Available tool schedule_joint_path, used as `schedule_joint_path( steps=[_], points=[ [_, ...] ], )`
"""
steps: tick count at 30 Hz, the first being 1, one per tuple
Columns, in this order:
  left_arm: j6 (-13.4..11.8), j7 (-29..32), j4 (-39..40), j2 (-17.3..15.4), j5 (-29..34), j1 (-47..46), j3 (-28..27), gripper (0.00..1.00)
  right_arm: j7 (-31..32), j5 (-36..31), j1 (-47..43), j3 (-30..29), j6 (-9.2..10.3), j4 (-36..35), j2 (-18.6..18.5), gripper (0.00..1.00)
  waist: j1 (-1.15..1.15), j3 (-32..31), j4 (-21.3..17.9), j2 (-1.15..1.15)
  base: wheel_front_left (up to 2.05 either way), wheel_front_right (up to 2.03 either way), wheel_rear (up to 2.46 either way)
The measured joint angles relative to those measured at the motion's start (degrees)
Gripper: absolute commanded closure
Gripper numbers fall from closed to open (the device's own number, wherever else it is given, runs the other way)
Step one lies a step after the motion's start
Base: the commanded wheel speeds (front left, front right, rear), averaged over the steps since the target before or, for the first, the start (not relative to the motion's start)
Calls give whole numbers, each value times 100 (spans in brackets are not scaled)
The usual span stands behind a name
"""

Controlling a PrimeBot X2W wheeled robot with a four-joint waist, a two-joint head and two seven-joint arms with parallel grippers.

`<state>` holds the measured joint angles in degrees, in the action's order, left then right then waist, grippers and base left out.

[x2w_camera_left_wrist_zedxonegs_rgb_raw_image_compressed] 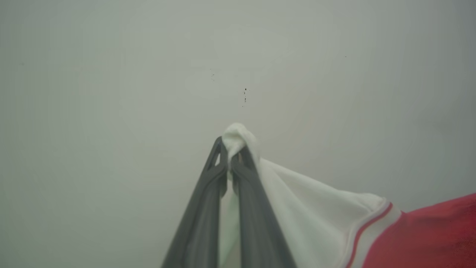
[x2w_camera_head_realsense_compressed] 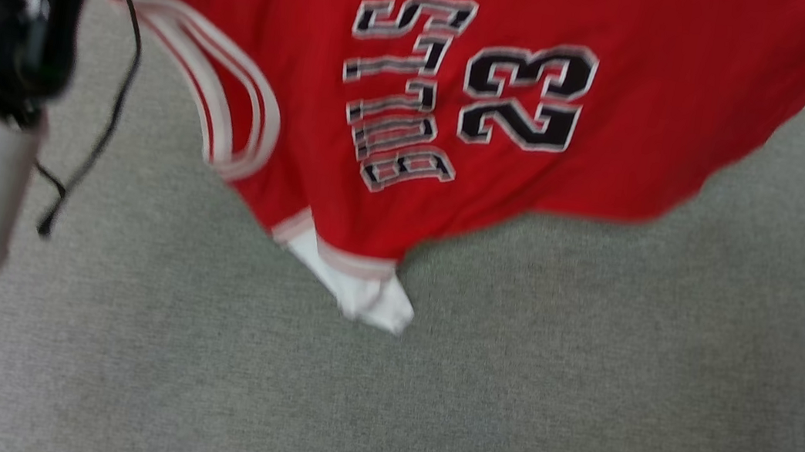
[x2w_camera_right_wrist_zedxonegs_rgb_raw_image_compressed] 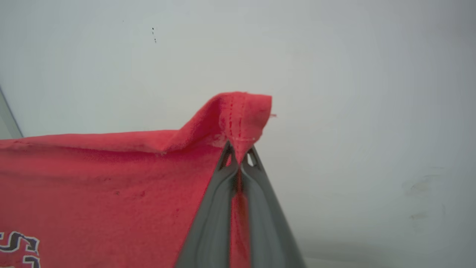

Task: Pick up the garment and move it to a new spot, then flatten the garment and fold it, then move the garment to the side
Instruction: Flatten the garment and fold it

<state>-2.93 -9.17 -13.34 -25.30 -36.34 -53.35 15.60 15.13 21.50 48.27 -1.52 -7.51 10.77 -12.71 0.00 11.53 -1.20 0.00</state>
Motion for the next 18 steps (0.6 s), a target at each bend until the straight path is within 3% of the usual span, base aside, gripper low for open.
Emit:
schedule_joint_path(
  steps=[9, 18],
  points=[
    [313, 227, -946, -313, 242, -2507, -91, 100, -9, 30, 2182, -158, 0, 126, -100, 100, 1, 1009, -91, 0, 0, 0, 0],
    [525, 415, -1677, -453, 397, -4244, -46, 100, -169, 59, 3894, -88, -2, 890, -172, 100, 1, 2143, -199, 0, 0, 0, 0]
  ],
)
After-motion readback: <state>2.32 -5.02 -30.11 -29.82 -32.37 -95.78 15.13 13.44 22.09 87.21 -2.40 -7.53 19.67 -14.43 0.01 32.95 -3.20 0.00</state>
